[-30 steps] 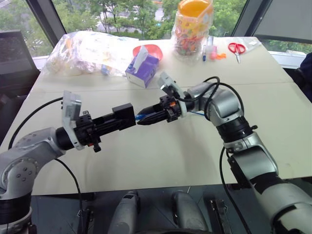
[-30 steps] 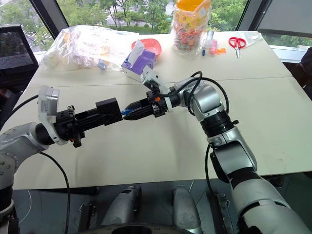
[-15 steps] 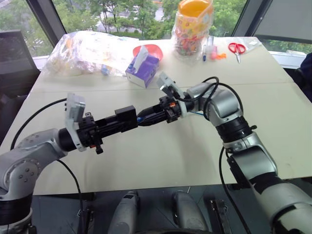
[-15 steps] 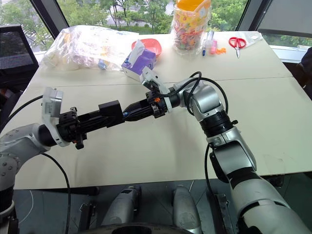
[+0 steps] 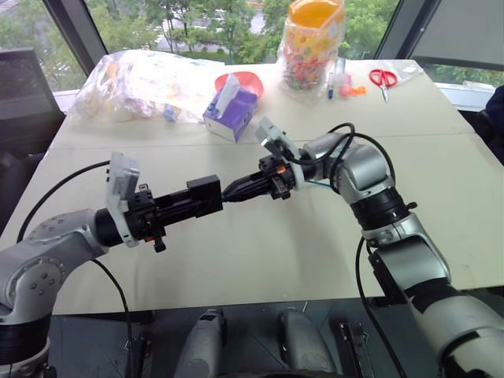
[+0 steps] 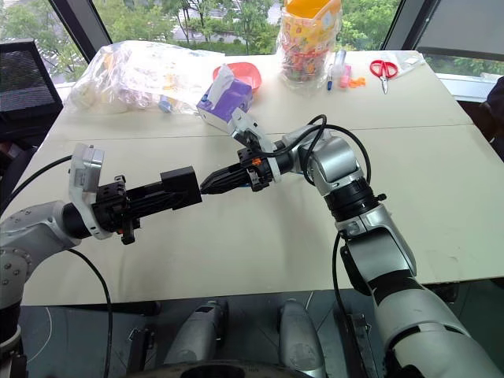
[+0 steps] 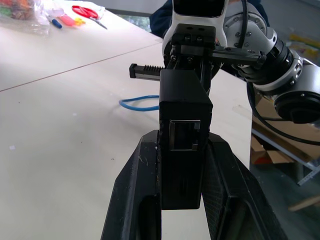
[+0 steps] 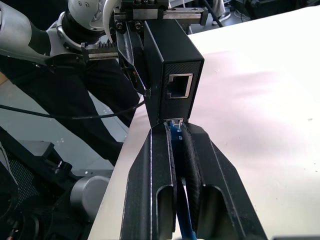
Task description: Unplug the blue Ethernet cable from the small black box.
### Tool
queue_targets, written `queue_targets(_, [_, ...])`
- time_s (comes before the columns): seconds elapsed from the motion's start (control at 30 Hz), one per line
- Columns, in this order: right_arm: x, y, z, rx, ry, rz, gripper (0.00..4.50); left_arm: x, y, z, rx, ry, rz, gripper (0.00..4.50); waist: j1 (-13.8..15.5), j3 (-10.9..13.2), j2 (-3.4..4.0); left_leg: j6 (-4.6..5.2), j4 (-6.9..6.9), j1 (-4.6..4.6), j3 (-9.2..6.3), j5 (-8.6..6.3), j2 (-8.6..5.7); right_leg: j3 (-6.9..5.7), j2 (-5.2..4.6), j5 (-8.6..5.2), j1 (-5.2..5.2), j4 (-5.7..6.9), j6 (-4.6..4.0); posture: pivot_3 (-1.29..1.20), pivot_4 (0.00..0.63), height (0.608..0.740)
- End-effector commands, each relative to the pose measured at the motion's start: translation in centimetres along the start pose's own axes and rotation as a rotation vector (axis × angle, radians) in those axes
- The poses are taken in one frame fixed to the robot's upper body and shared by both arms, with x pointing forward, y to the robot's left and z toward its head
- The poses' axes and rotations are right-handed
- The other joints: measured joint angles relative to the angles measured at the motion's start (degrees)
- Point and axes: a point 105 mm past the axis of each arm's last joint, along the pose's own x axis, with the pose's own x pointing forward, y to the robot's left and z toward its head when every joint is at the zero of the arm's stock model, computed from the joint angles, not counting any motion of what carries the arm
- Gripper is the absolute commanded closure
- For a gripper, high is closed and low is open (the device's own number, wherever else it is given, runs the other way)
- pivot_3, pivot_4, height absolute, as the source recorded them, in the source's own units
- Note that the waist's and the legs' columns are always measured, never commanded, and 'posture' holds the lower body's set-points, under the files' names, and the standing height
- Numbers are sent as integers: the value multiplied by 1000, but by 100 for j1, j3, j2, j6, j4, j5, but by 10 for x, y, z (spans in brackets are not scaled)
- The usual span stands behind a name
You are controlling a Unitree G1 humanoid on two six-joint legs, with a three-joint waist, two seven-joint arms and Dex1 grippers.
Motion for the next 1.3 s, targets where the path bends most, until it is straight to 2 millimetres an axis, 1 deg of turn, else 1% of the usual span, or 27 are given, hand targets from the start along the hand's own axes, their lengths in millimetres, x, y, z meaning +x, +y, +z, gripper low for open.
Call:
queue_targets(0.03, [4, 6, 9, -56, -3, 28, 4486, -2, -2, 13, 42, -45, 7, 4025, 0, 0, 0, 0, 0, 0, 0, 0, 0, 0, 0, 0, 0, 0, 0, 0, 150, 726])
queue_targets(0.3, [4, 5, 4, -55, 7, 20, 4486, -5, -1, 18, 40, -63, 15, 4025, 0, 0, 0, 0, 0, 0, 0, 0, 0, 0, 0, 0, 0, 0, 0, 0, 150, 726])
queue_targets(0.43, [0, 3, 0, -58, 21, 3, 4486, -9, -1, 18, 35, -60, 17, 4025, -1, 0, 0, 0, 0, 0, 0, 0, 0, 0, 0, 0, 0, 0, 0, 0, 150, 726])
queue_targets(0.67, [-22, -15, -14, -57, 67, -94, 4486, -13, -2, 15, 29, -49, 23, 4025, 21, 0, -1, 0, 1, -1, 0, 0, 0, 0, 0, 0, 1, 0, 0, 0, 150, 726])
queue_targets(0.87, [-36, -24, -22, -49, 89, -145, 4486, -17, -3, 15, 28, -43, 31, 4025, -15, 1, 0, 0, -1, -1, 3, 0, -1, 0, -2, 0, -2, -2, 0, 0, 150, 726])
queue_targets(0.97, [-42, -37, -25, -65, 92, -226, 4486, -17, 0, 13, 30, -41, 42, 4025, -8, 1, 0, 0, -3, -1, 3, 0, 0, -1, -2, 0, -3, -1, 0, 0, 150, 726])
queue_targets(1.03, [-48, -54, -32, -83, 109, -333, 4486, -15, 2, 12, 29, -40, 44, 4025, -7, 1, 0, 0, -2, -1, 3, 0, 0, 0, -2, 0, -3, -1, 0, 0, 150, 726])
queue_targets(1.1, [-56, -75, -37, -126, 124, -485, 4486, -11, 5, 9, 35, -36, 51, 4025, -7, 1, 0, 0, 0, 0, 4, 0, -1, 0, -2, 1, -1, -1, 0, 0, 150, 726])
queue_targets(1.13, [-63, -89, -39, -145, 124, -602, 4486, -8, 8, 5, 42, -29, 58, 4025, -7, 1, 0, 0, 1, 1, 4, 0, -1, -1, -1, 1, 0, -1, -1, 0, 150, 726])
queue_targets(1.17, [-71, -100, -41, -155, 133, -710, 4486, -3, 12, 1, 64, -20, 75, 4025, -2, 1, 0, 0, 1, 1, 4, 0, -1, 0, -1, 1, 0, -1, -1, 0, 150, 726])
queue_targets(1.2, [-76, -107, -43, -161, 137, -780, 4486, 2, 18, -3, 93, -13, 102, 4025, 9, 1, 0, -1, 1, 2, 4, 0, -1, 0, -1, 2, 3, 0, -1, 0, 150, 726])
queue_targets(1.3, [-88, -117, -46, -173, 129, -902, 4486, 18, 37, -12, 187, -13, 182, 4025, 21, 1, -1, -1, 1, 0, 4, 1, -4, 1, -2, 2, 5, -3, -1, 0, 150, 726])
